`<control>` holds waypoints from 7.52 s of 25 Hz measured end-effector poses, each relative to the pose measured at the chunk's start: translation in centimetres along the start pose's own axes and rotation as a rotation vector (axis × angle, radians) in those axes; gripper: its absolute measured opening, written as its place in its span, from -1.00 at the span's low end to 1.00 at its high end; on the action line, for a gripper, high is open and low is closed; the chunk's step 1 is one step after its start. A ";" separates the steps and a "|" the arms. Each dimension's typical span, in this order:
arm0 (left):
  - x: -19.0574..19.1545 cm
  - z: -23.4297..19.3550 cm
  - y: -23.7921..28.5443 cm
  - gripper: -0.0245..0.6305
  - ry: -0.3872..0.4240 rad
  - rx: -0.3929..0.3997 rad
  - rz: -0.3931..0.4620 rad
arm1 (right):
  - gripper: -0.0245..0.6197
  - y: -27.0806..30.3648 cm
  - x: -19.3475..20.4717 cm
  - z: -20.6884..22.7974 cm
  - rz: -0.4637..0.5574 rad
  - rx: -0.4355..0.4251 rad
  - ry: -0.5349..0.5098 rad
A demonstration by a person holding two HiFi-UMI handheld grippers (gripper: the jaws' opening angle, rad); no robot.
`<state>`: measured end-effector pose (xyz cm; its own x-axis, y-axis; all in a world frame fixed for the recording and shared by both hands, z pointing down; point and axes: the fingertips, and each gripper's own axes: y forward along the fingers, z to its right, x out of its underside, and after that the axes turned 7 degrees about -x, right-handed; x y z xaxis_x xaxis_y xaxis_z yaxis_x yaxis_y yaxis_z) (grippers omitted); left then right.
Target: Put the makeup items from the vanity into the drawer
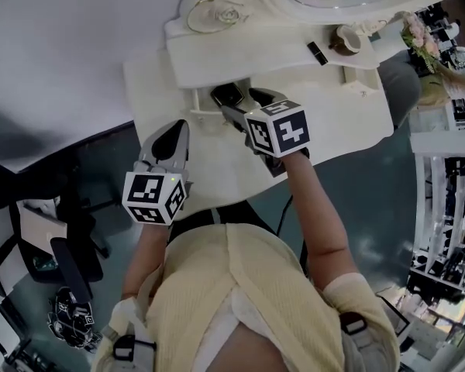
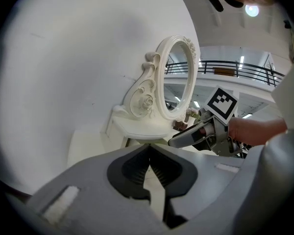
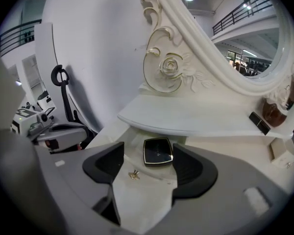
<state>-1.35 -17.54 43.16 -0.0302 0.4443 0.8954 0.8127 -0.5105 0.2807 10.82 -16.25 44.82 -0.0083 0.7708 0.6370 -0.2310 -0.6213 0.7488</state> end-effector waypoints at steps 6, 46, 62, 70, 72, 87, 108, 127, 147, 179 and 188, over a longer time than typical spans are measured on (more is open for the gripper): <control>-0.8 1.1 -0.3 -0.92 0.011 0.048 0.003 | -0.01 -2.4 -0.4 -1.6 0.122 -0.015 -0.004; -2.2 19.6 11.3 -0.92 0.216 0.109 -0.005 | -0.26 -13.4 -0.3 23.0 0.418 0.158 -0.131; -2.3 16.0 11.3 -0.92 0.168 -0.052 0.005 | -0.38 -8.2 -0.5 27.6 0.331 0.130 -0.078; -2.0 14.9 10.7 -0.92 0.150 -0.071 0.009 | -0.46 -8.1 -0.5 27.7 0.333 0.152 -0.076; -2.1 14.8 10.5 -0.92 0.150 -0.068 0.010 | -0.59 -8.1 -0.5 27.6 0.333 0.163 -0.076; -2.8 11.9 7.0 -0.92 0.139 -0.101 0.033 | -0.61 -9.4 -1.1 23.8 0.387 0.151 -0.078; -3.5 5.1 1.6 -0.92 0.083 -0.221 0.088 | -0.61 -8.3 -3.3 8.2 0.387 -0.131 -0.258; -1.5 2.8 -2.5 -0.92 0.043 -0.325 0.083 | -0.61 -0.7 -0.8 -2.5 0.022 -0.443 -0.450; -0.5 2.1 -3.8 -0.92 0.014 -0.367 0.082 | -0.60 3.1 0.0 -3.7 -0.170 -0.389 -0.492; -2.5 2.8 -2.1 -0.92 0.061 -0.307 0.086 | -0.62 -1.4 -2.1 -3.1 0.022 -0.397 -0.388; -2.6 3.4 -1.2 -0.92 0.078 -0.279 0.065 | -0.67 -2.7 -1.6 -1.2 0.073 -0.369 -0.305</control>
<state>-0.22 -15.59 39.30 -0.0365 0.3514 0.9355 0.6232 -0.7238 0.2962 10.32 -15.67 41.56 0.2353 0.6166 0.7513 -0.5707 -0.5380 0.6203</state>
